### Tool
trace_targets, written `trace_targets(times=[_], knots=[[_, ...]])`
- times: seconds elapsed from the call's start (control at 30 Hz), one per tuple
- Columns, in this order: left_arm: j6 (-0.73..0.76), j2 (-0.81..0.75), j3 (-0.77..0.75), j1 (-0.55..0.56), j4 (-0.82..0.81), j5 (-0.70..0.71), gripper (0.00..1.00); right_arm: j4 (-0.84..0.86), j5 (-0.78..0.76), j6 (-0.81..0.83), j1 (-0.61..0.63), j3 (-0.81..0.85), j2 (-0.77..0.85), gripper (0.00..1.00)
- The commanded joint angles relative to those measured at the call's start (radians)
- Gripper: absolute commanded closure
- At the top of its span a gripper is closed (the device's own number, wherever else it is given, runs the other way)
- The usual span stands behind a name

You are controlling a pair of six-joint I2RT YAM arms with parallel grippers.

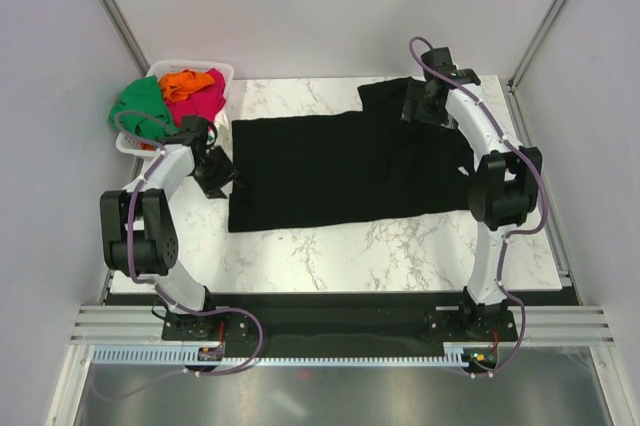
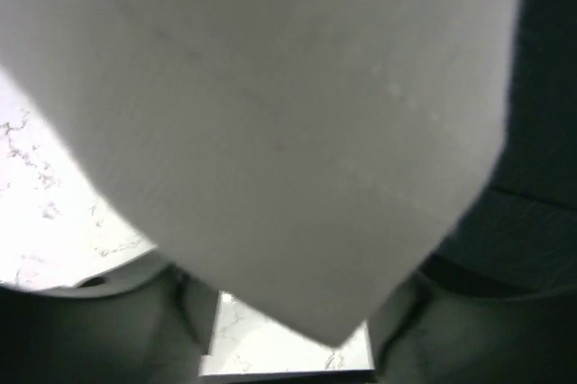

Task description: Fold and stack the t-shirts

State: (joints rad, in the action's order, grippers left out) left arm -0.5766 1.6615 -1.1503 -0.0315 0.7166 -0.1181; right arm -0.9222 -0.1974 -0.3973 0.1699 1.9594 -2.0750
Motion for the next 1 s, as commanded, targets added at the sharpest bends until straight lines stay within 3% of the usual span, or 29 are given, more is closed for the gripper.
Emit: trace_targets(times=[0.0,0.03,0.1,0.13,0.23,0.37,0.5,0.7,0.9,0.97], knots=[[0.037,-0.077,0.021,-0.004,-0.014,-0.034,0.32,0.063,0.018,-0.003,-0.076,-0.1,0.155,0.02],[0.032,-0.133,0.041,-0.005,-0.013,-0.023,0.25,0.091,0.041,-0.026,-0.099,-0.158,0.194,0.02],[0.005,-0.216,0.133,-0.007,-0.014,-0.003,0.24,0.147,0.106,-0.082,-0.165,-0.43,0.31,0.02],[0.004,-0.217,0.133,-0.007,-0.014,-0.003,0.24,0.148,0.125,-0.098,-0.205,-0.432,0.346,0.02],[-0.061,-0.327,0.24,-0.004,-0.038,0.011,0.24,0.23,0.173,-0.136,-0.277,-0.733,0.466,0.05],[-0.15,-0.44,0.4,-0.004,-0.1,0.009,0.25,0.316,0.269,-0.149,-0.342,-0.926,0.536,0.11],[-0.193,-0.46,0.486,-0.004,-0.167,-0.02,0.27,0.353,0.328,-0.141,-0.409,-0.964,0.469,0.19],[-0.216,-0.391,0.532,-0.005,-0.255,-0.031,0.3,0.421,0.337,-0.193,-0.415,-0.955,0.376,0.29],[-0.223,-0.303,0.548,-0.004,-0.344,-0.038,0.45,0.436,0.306,-0.178,-0.417,-0.959,0.351,0.57],[-0.21,-0.258,0.532,-0.002,-0.364,-0.054,0.56,0.439,0.326,-0.178,-0.415,-0.982,0.362,0.67]])
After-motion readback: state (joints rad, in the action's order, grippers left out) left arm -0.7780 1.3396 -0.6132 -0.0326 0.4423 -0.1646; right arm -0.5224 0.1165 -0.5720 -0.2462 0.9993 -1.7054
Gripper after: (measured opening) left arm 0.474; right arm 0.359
